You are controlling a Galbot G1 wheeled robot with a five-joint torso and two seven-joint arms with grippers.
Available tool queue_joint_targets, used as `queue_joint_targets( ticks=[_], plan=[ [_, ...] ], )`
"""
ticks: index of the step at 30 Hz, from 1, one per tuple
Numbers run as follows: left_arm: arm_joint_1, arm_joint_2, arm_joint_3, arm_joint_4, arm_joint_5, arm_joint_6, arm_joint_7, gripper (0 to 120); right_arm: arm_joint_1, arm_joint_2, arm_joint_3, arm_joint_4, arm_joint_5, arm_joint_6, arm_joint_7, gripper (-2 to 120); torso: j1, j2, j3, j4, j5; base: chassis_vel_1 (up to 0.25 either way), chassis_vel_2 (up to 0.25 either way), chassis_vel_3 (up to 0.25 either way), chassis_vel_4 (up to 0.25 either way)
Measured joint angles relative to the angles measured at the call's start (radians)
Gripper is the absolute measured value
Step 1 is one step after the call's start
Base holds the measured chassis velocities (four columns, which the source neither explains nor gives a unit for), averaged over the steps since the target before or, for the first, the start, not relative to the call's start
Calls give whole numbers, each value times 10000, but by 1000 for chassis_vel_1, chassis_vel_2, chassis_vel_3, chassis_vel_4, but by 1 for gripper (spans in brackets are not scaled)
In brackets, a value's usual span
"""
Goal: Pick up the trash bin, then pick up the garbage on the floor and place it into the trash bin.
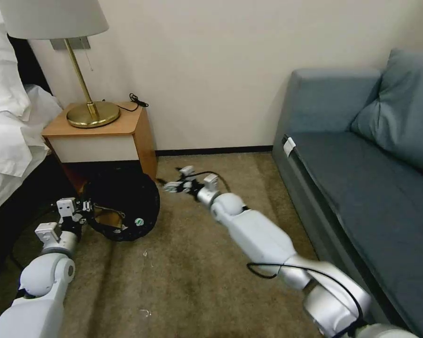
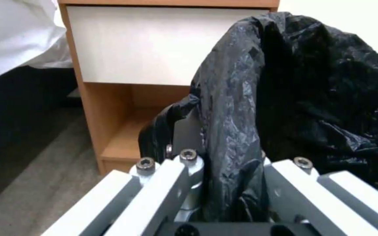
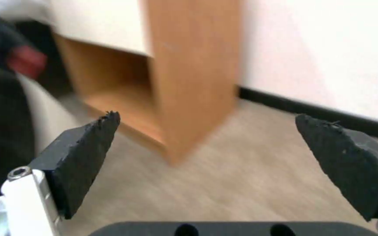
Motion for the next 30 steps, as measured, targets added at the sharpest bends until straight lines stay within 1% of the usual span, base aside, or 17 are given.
queue_joint_targets(
  ticks=[2,5,7,8,9,11,13,16,18,19,21,22,25,30],
  plan=[
    [2,-9,10,8,62,-33,17,4,127,166,481,-947,-923,56,114,100,-1,0,0,1,0,0,0,0,0],
    [7,-20,16,13,86,-48,23,4,126,182,571,-1148,-1191,56,145,100,0,0,0,1,0,0,0,0,0],
    [79,-69,28,23,144,-109,58,4,-58,146,891,-1651,-2156,5,249,100,0,0,0,1,0,0,0,0,0],
    [79,-69,28,23,144,-109,58,4,-58,146,891,-1651,-2156,5,249,100,0,0,0,1,0,0,0,0,0],
    [112,-65,29,9,141,-127,67,4,-160,117,1048,-1767,-2453,-14,279,100,0,0,0,1,-1,0,0,0,0],
    [147,-38,35,-10,128,-135,69,4,-281,77,1211,-1783,-2684,-24,321,100,0,0,-1,2,-2,0,0,0,0],
    [217,50,58,-69,58,-140,61,4,-610,-127,1553,-1650,-3041,-133,367,100,0,0,-1,4,2,0,0,0,0],
    [231,85,90,-73,26,-140,56,4,-809,-290,1797,-1606,-3258,-159,387,100,0,0,-1,2,0,0,0,0,0],
    [249,96,180,-73,-17,-141,45,4,-1134,-536,2181,-1568,-3596,-153,389,100,0,0,-1,-1,1,0,0,0,0],
    [249,96,180,-73,-17,-141,45,4,-1134,-536,2181,-1568,-3596,-153,389,100,0,0,-1,-1,1,0,0,0,0],
    [320,120,334,-68,-52,-141,34,4,-1512,-801,2369,-1431,-3880,-152,353,100,0,0,-1,0,-1,0,0,0,0],
    [320,120,334,-68,-52,-141,34,4,-1512,-801,2369,-1431,-3880,-152,353,100,0,0,-1,0,-1,0,0,0,0],
    [347,192,482,-123,-52,-117,-30,4,-1919,-938,2561,-1448,-4428,45,152,100,0,0,-1,-1,-2,0,0,0,0],
    [384,230,490,-222,-108,-61,-87,4,-2166,-896,2555,-1454,-4753,163,-91,100,0,0,-2,-2,0,0,0,0,0]
  ],
)
